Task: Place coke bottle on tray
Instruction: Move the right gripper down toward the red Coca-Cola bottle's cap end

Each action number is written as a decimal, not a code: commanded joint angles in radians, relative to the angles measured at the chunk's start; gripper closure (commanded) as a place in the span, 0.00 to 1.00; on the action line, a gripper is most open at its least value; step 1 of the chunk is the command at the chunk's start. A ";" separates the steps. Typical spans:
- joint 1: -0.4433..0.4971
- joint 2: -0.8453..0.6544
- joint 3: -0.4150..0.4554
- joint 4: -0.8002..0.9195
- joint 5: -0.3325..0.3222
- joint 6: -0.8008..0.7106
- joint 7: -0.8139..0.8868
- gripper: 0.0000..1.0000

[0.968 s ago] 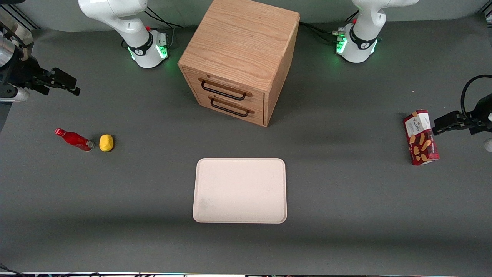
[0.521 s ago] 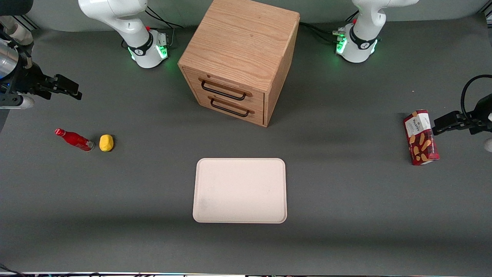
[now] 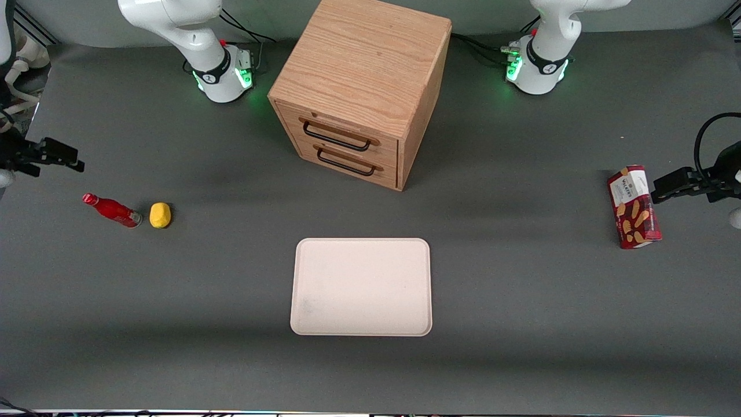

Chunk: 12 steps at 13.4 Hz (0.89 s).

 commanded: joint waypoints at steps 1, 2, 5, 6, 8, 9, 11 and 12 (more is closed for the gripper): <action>0.008 -0.017 -0.078 -0.174 -0.026 0.209 -0.136 0.00; 0.008 -0.014 -0.095 -0.227 -0.026 0.279 -0.162 0.00; 0.008 0.056 -0.155 -0.307 -0.022 0.455 -0.274 0.00; 0.008 0.087 -0.163 -0.308 -0.014 0.485 -0.295 0.00; 0.007 0.129 -0.181 -0.333 -0.002 0.558 -0.337 0.00; 0.005 0.139 -0.183 -0.344 0.003 0.590 -0.352 0.00; 0.004 0.150 -0.186 -0.367 0.006 0.612 -0.357 0.00; 0.004 0.150 -0.186 -0.391 0.029 0.639 -0.360 0.00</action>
